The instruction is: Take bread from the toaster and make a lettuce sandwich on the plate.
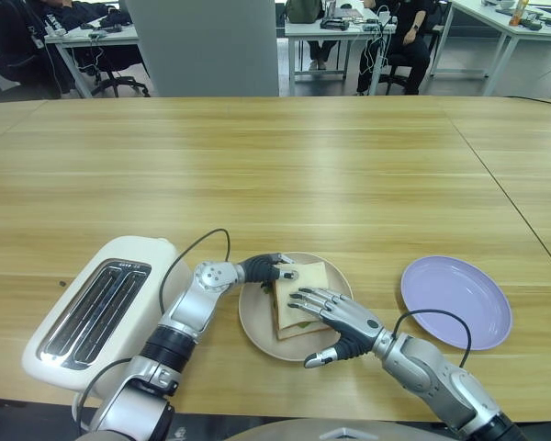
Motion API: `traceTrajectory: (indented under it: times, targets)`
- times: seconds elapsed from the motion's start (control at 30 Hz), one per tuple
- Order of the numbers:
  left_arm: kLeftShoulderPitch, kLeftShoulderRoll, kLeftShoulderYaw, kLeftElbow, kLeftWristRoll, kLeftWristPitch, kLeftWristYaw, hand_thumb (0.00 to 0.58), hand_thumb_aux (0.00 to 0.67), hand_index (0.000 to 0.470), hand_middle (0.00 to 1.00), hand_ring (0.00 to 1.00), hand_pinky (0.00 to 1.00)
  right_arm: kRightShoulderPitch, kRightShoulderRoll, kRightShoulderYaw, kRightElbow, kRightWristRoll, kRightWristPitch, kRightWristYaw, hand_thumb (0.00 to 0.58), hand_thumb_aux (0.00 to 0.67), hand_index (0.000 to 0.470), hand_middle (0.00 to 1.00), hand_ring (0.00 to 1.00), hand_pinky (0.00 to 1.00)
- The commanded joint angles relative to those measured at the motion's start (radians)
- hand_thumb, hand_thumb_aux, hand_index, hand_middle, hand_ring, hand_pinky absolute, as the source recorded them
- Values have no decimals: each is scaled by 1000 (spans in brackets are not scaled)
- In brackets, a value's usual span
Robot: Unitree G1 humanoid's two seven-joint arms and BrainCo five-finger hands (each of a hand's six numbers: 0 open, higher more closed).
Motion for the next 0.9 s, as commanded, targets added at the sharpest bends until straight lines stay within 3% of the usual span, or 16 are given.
traceTrajectory:
  times: [0.03, 0.07, 0.1, 0.13, 0.17, 0.27, 0.43, 0.9]
  targets:
    - [18, 7, -25, -18, 29, 12, 3, 580, 670, 460, 816, 816, 816, 26, -19, 25, 89, 30, 17, 75, 0, 0, 0, 43, 43, 43]
    - [20, 9, -24, -22, 32, 11, 5, 511, 439, 301, 812, 812, 812, 27, -20, 26, 89, 34, 15, 76, 0, 0, 0, 43, 43, 43]
    - [22, 11, -25, -27, 39, 9, 11, 395, 292, 200, 812, 812, 812, 29, -21, 26, 88, 39, 14, 76, 0, 0, 0, 43, 43, 43]
    - [23, 13, -25, -31, 43, 9, 14, 395, 292, 200, 812, 812, 812, 30, -23, 25, 87, 43, 13, 77, 0, 0, 0, 43, 43, 43]
    - [25, 18, -28, -38, 51, 8, 16, 0, 0, 0, 808, 808, 808, 32, -23, 25, 84, 48, 12, 78, 0, 0, 0, 47, 47, 47]
    - [25, 34, -29, -58, 86, 0, 43, 0, 0, 0, 792, 792, 792, 38, -28, 24, 71, 60, 7, 87, 0, 0, 0, 43, 43, 43]
    - [8, 51, -19, -95, 124, 5, 80, 0, 0, 0, 655, 655, 655, 49, -37, 27, 60, 72, -1, 101, 0, 0, 0, 43, 43, 43]
    - [-66, 122, 86, -262, 257, 38, 256, 0, 0, 0, 643, 643, 643, 54, -34, 30, 71, 72, -10, 105, 0, 0, 0, 39, 39, 39]
